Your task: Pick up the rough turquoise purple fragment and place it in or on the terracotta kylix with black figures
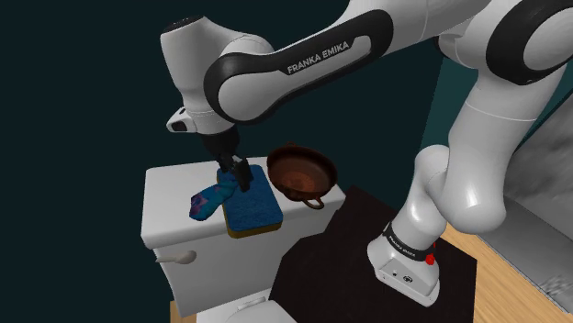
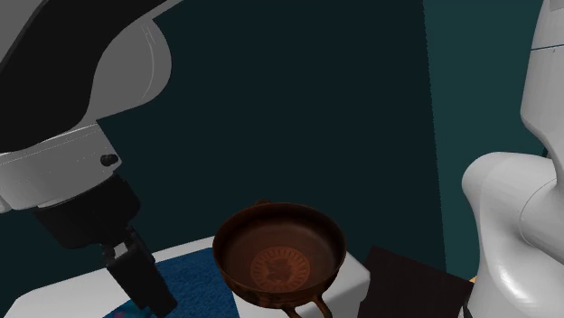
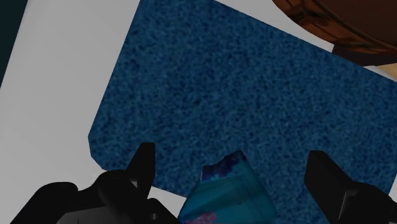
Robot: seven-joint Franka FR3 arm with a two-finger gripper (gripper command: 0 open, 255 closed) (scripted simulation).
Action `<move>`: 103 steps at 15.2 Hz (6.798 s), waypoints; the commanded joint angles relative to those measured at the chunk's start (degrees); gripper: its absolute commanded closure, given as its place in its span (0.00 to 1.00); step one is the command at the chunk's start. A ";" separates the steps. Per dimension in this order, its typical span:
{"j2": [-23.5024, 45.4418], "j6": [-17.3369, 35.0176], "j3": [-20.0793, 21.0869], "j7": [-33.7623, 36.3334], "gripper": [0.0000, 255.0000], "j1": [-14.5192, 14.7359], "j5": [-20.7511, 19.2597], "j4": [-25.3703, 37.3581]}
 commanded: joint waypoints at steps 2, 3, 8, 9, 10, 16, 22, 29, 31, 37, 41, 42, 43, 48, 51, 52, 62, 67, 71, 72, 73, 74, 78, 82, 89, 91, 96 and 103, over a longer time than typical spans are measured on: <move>0.00 0.00 0.00 0.00 1.00 0.00 0.00 0.00; 0.00 0.00 0.00 0.00 1.00 0.00 0.00 0.00; 0.00 0.00 0.00 0.00 1.00 0.00 0.00 0.00; 0.00 0.00 0.00 0.00 1.00 0.00 0.00 0.00; 0.00 0.01 0.00 0.00 1.00 0.00 0.00 -0.01; -1.62 -4.25 0.04 -0.42 1.00 0.00 0.25 2.66; -2.34 -7.12 0.11 -0.57 1.00 0.07 0.38 4.84; 7.97 -7.29 1.47 8.18 0.00 3.65 -3.05 13.33; 7.84 -5.73 1.39 8.23 0.00 3.54 -3.11 11.65; 7.73 -2.21 1.24 8.38 0.00 3.27 -3.28 8.03; 7.74 -2.21 1.24 8.38 0.00 3.27 -3.28 8.04; 7.74 -2.21 1.24 8.38 0.00 3.27 -3.28 8.04; 7.73 -2.22 1.24 8.38 0.00 3.27 -3.28 8.04; 7.73 -2.21 1.24 8.37 1.00 3.27 -3.28 8.03; 7.77 -2.20 1.24 8.38 1.00 3.28 -3.29 8.06; 7.80 -2.20 1.24 8.39 1.00 3.28 -3.29 8.09; 5.44 -8.33 1.36 7.54 1.00 3.30 -2.85 11.93; 4.54 -11.85 1.41 7.10 1.00 3.34 -2.69 14.59; 4.03 -14.73 1.44 6.76 1.00 3.39 -2.60 16.99; 3.94 -15.46 1.45 6.68 1.00 3.40 -2.59 17.62; 3.85 -16.19 1.45 6.59 1.00 3.42 -2.58 18.28; 3.78 -16.93 1.46 6.51 1.00 3.43 -2.56 18.95; 3.63 -19.93 1.48 6.19 1.00 3.51 -2.55 21.82; 3.70 -23.01 1.51 5.87 1.00 3.60 -2.58 24.98; -3.50 -23.44 0.96 4.13 1.00 2.49 -2.20 18.46; -8.16 -22.39 0.45 3.03 1.00 1.82 -2.04 12.93; -19.22 -21.07 -1.18 0.01 1.00 0.48 -2.17 1.01; -33.93 -21.89 -4.17 -4.70 1.00 -1.11 -3.79 -12.18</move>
